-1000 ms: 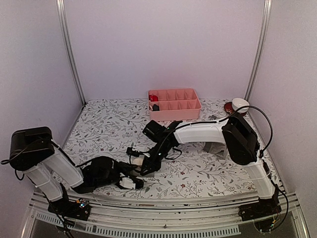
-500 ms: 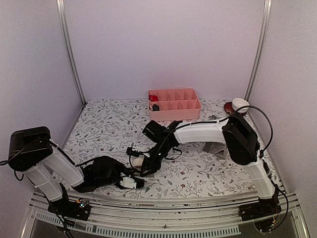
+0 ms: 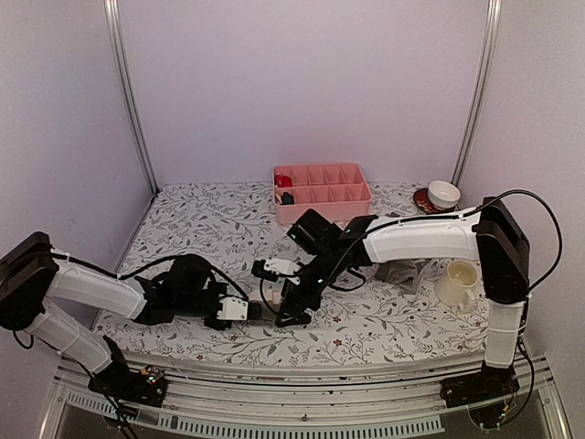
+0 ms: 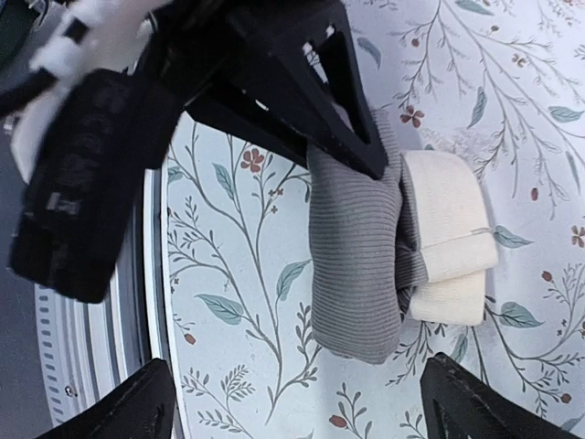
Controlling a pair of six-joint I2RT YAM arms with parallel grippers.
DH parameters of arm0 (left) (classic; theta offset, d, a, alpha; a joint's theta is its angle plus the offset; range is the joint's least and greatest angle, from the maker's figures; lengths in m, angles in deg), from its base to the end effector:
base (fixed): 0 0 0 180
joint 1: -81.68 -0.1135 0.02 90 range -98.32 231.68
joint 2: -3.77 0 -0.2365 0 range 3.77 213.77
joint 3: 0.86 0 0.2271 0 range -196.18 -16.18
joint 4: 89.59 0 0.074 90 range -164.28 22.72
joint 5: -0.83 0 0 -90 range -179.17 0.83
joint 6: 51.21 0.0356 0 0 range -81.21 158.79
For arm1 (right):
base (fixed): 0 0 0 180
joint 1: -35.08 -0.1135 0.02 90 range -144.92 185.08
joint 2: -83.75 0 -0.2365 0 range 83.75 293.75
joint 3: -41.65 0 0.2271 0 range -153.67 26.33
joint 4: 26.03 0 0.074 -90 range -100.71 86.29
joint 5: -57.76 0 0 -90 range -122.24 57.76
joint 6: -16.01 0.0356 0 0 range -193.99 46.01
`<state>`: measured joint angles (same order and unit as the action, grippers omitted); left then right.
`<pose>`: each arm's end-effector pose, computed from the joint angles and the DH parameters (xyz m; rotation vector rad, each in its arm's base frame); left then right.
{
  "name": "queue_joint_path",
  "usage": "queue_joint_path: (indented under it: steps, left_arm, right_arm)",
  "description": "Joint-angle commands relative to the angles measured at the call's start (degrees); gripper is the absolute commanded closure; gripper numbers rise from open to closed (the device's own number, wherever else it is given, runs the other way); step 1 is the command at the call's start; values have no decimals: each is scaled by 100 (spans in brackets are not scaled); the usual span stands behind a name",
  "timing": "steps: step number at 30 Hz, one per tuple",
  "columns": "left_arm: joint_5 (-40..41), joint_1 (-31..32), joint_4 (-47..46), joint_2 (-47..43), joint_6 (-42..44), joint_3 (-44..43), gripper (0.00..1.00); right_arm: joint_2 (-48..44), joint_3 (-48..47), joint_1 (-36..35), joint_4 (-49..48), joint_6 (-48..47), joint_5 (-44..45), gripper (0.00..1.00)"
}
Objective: Roll the underwear
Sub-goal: Roll the underwear at the center of the board, then pick up the underwear from the center of the board.
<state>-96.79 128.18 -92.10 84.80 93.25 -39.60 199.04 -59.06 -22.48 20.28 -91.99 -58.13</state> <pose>0.1584 -0.1738 0.1244 1.7865 1.3824 -0.0766 0.1974 0.3395 0.1775 -1.7811 2.0348 0.8211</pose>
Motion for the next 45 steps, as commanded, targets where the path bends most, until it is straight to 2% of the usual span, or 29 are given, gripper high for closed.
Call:
queue_joint_path:
  steps: [1, 7, 14, 16, 20, 26, 31, 39, 45]
  left_arm:
    - [-887, -304, 1201, 38, -292, -396, 100]
    - [-1108, -516, 1800, 510, -409, -835, 100]
    - [-1321, -696, 2574, 1162, -512, -1418, 100]
    - [-1394, -739, 2842, 1371, -568, -1618, 100]
    - [-1731, -958, 3493, 1858, -682, -2175, 100]
    - [-2130, -1176, 4016, 2235, -682, -2629, 100]
    - [-2316, -1266, 4353, 2505, -675, -2945, 100]
    - [-2323, -1352, 4463, 2746, -814, -3201, 100]
    - [-2333, -1383, 4463, 2742, -823, -3197, 100]
  right_arm:
    - [-379, 200, 113, -596, 110, 262, 2]
    - [-398, 237, 182, -832, 220, 652, 1]
    - [-1296, 1341, 41, -1781, -362, 2003, 1]
    - [-1479, 1631, -53, -2170, -602, 2139, 1]
    - [-1371, 1664, 114, -2325, -518, 1612, 1]
    - [-382, 812, 804, -1795, 303, 160, 1]
    - [224, 335, 1035, -1686, 541, -469, 1]
    - [939, -165, 1093, -1570, 578, -1644, 1]
    - [1325, -404, 1097, -1479, 597, -1844, 1]
